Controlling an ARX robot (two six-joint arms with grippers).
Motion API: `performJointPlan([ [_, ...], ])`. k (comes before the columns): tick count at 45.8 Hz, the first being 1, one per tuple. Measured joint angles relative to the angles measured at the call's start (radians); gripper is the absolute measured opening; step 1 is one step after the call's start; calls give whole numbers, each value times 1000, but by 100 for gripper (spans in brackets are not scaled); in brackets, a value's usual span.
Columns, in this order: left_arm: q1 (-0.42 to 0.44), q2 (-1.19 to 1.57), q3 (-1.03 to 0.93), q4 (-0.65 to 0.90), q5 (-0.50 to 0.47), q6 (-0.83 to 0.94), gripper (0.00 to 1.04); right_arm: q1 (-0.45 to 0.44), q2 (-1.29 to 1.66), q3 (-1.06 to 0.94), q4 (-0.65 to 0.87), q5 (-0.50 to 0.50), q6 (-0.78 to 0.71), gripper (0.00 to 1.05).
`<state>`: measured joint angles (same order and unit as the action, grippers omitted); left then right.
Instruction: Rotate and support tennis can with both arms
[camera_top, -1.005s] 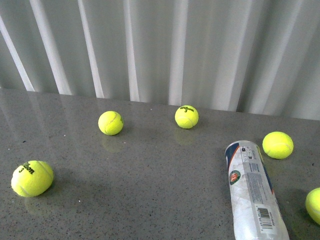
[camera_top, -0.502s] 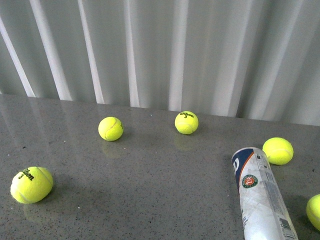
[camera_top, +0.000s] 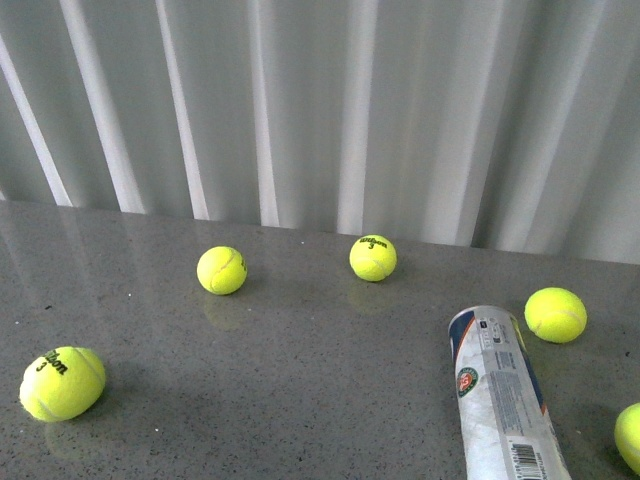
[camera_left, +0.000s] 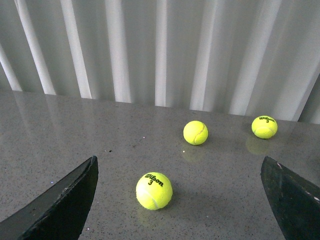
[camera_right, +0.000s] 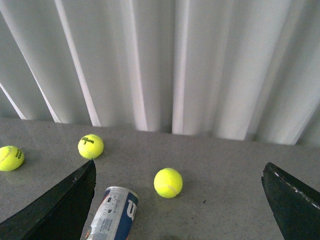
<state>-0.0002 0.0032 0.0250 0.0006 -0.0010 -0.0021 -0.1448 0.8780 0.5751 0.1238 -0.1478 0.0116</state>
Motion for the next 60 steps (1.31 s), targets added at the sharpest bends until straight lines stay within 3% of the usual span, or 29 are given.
performJointPlan([
  [8,0,0,0,0,0,0,98,79,563,348,-233,-8,104,98],
  [18,0,0,0,0,0,0,98,185,826,479,-353,-20,142,98],
  [31,0,0,0,0,0,0,98,278,975,430,-296,-39,221,98],
  [55,0,0,0,0,0,0,98,296,1110,399,-172,-30,248,98],
  [60,0,0,0,0,0,0,98,298,1128,399,-160,-29,251,87],
])
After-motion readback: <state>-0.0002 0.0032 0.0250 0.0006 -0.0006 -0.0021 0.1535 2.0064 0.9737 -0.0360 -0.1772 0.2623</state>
